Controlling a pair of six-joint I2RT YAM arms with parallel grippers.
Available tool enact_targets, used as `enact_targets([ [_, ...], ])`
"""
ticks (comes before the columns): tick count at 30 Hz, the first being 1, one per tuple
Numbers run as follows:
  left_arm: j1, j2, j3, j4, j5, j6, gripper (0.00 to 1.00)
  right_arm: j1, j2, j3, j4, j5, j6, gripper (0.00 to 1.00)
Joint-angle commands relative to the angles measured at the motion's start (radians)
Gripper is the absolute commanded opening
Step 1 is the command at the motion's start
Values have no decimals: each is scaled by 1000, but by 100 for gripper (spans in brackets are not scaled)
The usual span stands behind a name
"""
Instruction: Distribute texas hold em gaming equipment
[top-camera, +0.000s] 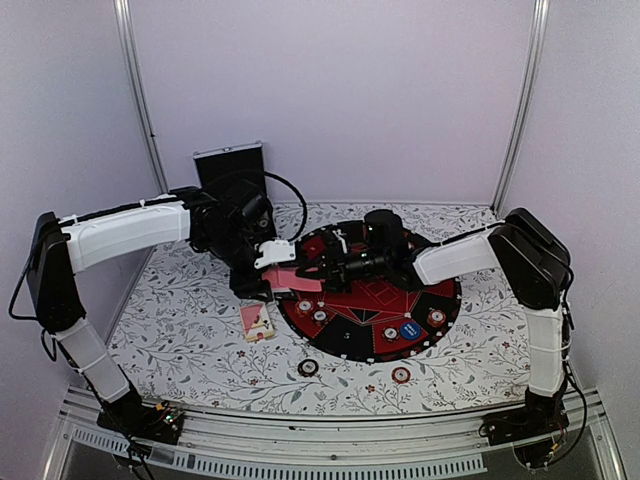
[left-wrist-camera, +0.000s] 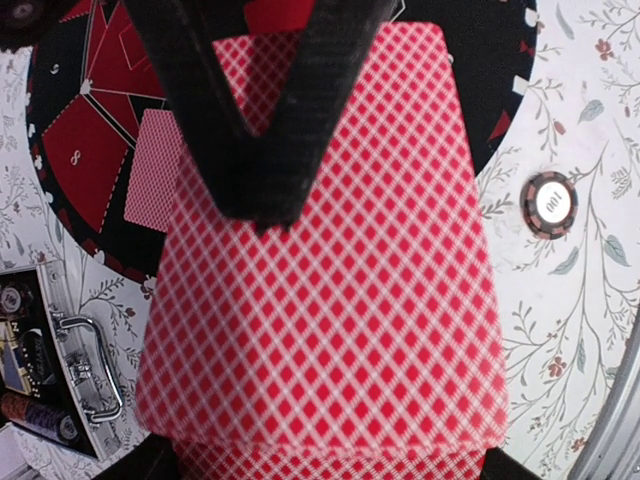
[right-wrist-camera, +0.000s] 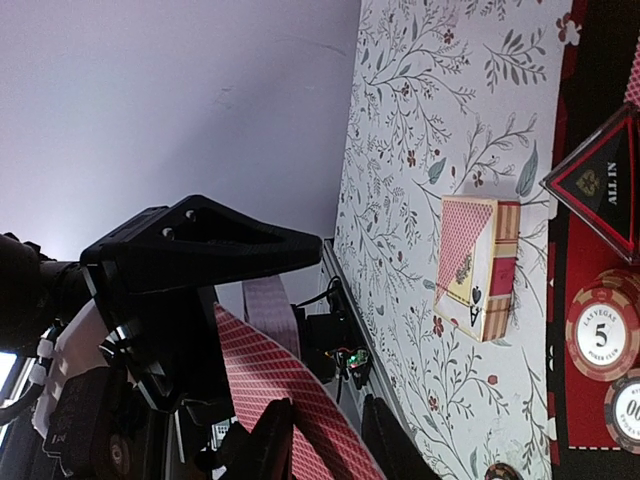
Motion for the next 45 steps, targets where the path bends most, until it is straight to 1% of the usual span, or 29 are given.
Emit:
enact_targets([
  [1, -7, -25, 2, 25, -1, 12, 0, -10, -54, -31, -28, -4, -6, 24],
  [4, -7, -25, 1, 25, -6, 12, 0, -13, -70, -47, -18, -12, 9, 17],
  [8, -7, -21, -3, 24, -15, 16, 0, -26, -101, -72, -5, -20, 21, 14],
  [15, -7, -16, 1, 25, -19, 19, 0, -63, -157, -140, 64, -42, 67, 12],
  [19, -7, -16, 3, 20, -20, 19, 0, -103, -186, -211, 98, -63, 77, 10],
  [26, -7, -17, 4, 11, -23, 20, 0, -197, -242, -358, 81, -105, 49, 8],
  [30, -7, -20, 8, 4, -23, 21, 0, -250, -248, -422, 3, -142, -38, 7],
  [32, -7, -20, 9, -1, -23, 21, 0, -275, -249, -424, -127, -135, -120, 6],
  [34, -7, -23, 8, -2, -22, 20, 0, -300, -255, -411, -264, -103, -246, 6],
  [38, -7, -24, 9, -4, -21, 20, 0, -349, -252, -393, -407, -71, -390, 5],
  [41, -7, -23, 11, -4, -21, 21, 0, -366, -236, -330, -596, 11, -515, 5],
  [43, -7, -23, 10, -4, -19, 21, 0, -367, -219, -302, -657, 64, -576, 5],
  [45, -8, -21, 8, -5, -18, 21, 0, -369, -202, -283, -668, 87, -604, 4],
])
